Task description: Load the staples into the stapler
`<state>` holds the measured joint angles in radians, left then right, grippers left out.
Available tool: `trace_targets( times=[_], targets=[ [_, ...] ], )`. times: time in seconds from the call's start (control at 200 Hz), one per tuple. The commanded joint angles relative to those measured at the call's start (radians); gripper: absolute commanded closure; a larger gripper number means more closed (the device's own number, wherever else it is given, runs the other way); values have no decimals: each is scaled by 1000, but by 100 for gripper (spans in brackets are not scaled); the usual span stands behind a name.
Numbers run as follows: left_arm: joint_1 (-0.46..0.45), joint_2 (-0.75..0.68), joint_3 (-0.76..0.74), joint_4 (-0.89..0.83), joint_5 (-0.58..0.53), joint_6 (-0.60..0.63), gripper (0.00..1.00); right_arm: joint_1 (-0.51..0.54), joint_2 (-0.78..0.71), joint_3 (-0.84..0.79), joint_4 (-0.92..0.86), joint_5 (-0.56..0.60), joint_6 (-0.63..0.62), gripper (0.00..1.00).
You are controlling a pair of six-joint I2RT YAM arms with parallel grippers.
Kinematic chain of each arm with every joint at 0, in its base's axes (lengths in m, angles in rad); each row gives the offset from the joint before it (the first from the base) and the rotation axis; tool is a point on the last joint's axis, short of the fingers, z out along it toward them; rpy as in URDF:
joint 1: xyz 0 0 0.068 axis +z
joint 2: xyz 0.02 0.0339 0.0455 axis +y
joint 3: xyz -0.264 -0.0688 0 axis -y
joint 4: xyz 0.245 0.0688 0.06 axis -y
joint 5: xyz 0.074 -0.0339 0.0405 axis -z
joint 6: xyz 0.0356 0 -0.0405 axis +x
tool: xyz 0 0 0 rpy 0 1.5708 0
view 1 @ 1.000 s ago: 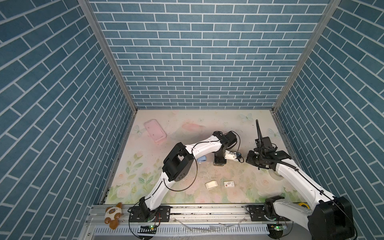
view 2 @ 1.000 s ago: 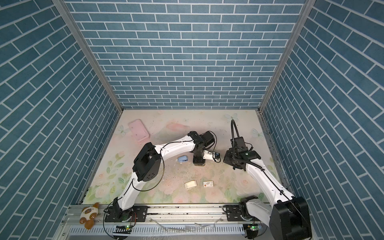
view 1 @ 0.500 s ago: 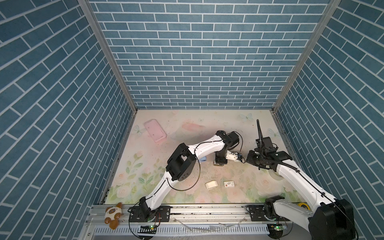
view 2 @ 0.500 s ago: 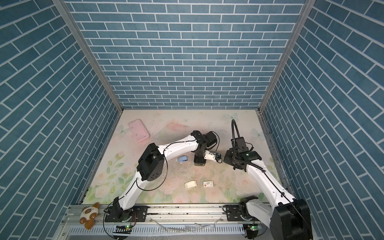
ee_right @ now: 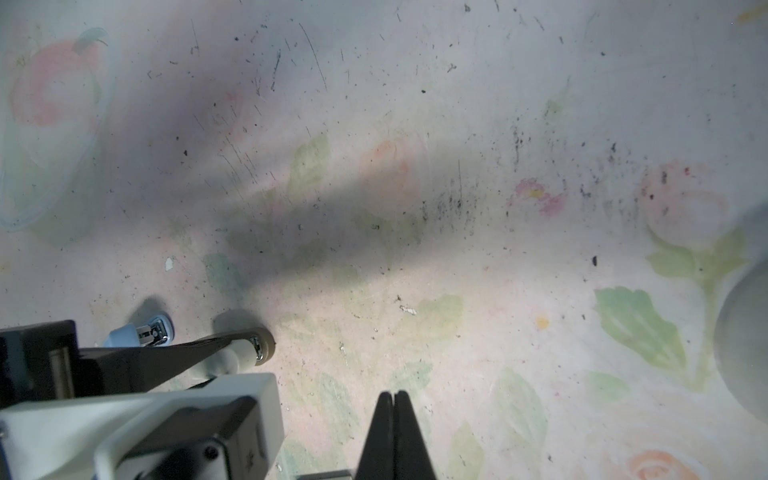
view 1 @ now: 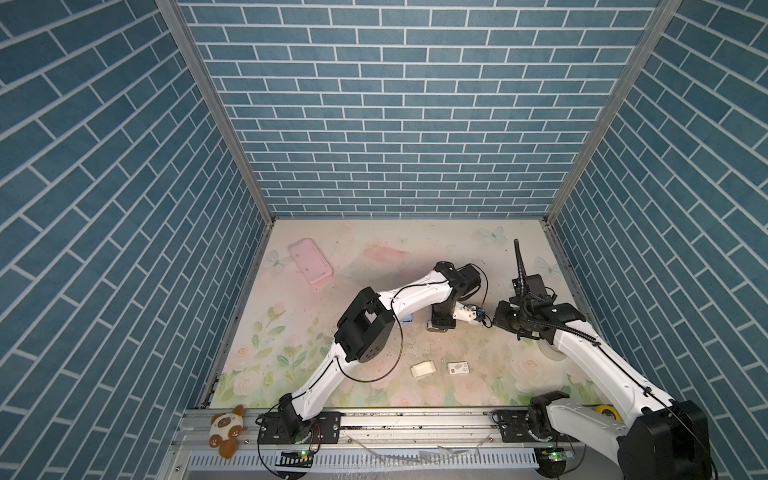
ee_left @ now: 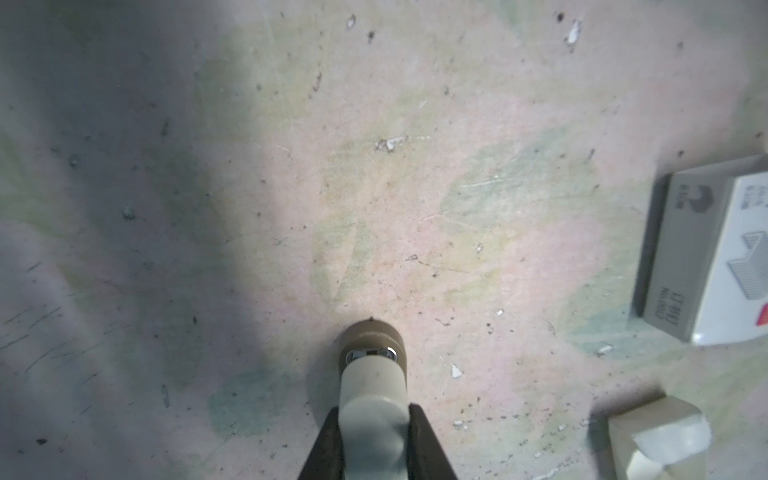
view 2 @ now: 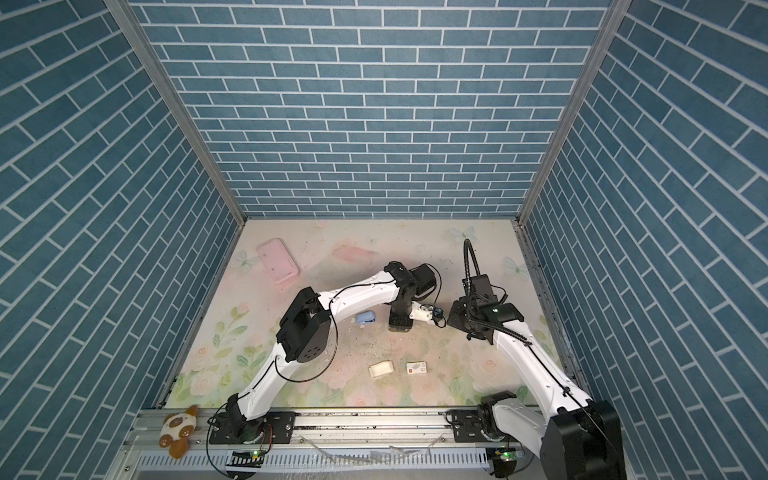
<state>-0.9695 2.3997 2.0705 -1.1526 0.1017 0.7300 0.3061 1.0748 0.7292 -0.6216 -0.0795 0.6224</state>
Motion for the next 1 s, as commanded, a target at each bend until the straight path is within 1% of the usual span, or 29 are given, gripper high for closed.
trace_targets(
  times=[0.0, 0.1, 0.21, 0.32, 0.595, 0.995],
  targets=[
    [-48, 288, -107, -146, 45, 34, 96, -5, -22, -17, -30, -2, -5, 99],
    [-53, 315, -90, -157, 52, 34, 96, -5, -31, -19, -31, -2, -1, 99],
    [-58, 293, -115, -118, 76, 29, 97, -7, -39, -19, -38, -2, 1, 99],
    [-66, 331, -77, -151, 69, 34, 97, -5, -39, -19, -40, -2, 0, 99],
    [-67, 381, -70, -153, 71, 30, 98, -6, -39, -23, -39, -3, -1, 100],
    [-66, 351, -71, -119, 63, 14, 98, -6, -42, -27, -38, -2, 0, 100]
  ],
)
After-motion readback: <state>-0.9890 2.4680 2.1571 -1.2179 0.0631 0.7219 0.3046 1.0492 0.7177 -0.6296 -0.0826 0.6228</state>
